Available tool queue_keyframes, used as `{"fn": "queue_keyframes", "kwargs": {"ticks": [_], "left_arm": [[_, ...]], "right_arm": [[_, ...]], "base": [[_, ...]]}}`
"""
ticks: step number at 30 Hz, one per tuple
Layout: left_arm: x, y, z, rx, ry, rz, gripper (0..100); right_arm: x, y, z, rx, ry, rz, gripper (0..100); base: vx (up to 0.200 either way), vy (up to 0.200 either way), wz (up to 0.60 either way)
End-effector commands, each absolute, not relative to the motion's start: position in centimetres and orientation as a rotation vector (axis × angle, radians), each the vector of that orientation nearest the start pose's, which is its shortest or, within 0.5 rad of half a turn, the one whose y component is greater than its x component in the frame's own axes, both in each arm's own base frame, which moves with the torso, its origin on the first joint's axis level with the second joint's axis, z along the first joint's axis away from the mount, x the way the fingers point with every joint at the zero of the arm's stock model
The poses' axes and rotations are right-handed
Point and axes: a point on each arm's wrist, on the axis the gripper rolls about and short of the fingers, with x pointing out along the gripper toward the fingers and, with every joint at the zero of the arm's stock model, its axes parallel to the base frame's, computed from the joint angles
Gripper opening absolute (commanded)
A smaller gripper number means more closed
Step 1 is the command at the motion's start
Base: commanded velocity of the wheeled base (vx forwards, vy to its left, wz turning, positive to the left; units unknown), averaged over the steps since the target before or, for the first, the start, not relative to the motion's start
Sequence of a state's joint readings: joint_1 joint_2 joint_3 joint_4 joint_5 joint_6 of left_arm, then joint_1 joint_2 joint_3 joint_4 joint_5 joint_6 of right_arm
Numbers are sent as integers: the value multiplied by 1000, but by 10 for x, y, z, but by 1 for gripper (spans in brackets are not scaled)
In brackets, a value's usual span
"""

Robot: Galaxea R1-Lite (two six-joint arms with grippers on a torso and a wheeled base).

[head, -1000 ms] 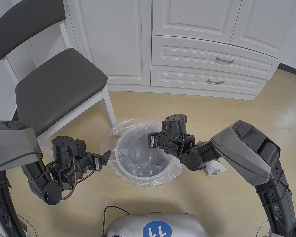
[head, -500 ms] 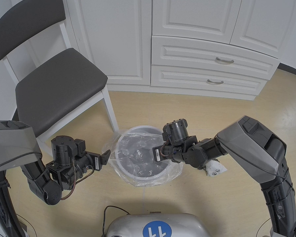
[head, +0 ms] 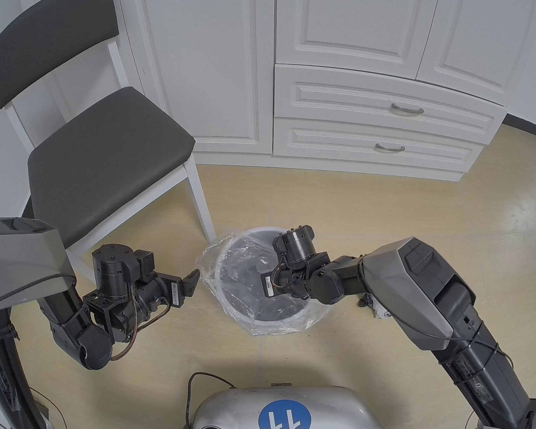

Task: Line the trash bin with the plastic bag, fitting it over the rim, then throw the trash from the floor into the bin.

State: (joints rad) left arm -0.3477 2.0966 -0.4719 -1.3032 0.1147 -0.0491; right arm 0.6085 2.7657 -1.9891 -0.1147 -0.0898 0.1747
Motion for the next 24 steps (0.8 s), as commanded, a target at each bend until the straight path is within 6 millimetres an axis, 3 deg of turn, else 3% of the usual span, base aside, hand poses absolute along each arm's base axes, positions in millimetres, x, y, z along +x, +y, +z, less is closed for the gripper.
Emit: {"fn": "queue_keyframes", "kwargs": {"ticks": [1,5,6,10,14,15,24], "left_arm": [[296,-104,48,22,320,-221,100],[296,-104,50,21,314,-222,100],[296,-104,50,19,313,-221,100],[296,-104,50,21,314,-222,100],[295,-105,50,20,314,-224,100],[295,-105,50,20,316,-224,100],[297,-105,47,21,322,-224,100]], "right_arm": [[443,308,-39,-49,672,439,0],[445,308,-3,5,623,436,0],[445,308,-2,6,622,436,0],[444,306,40,32,548,448,0],[436,303,50,15,555,452,0],[435,302,52,13,554,452,100],[422,274,93,39,540,418,100]], "base": [[0,0,0],[0,0,0],[0,0,0],[0,0,0],[0,0,0],[0,0,0],[0,0,0]]}}
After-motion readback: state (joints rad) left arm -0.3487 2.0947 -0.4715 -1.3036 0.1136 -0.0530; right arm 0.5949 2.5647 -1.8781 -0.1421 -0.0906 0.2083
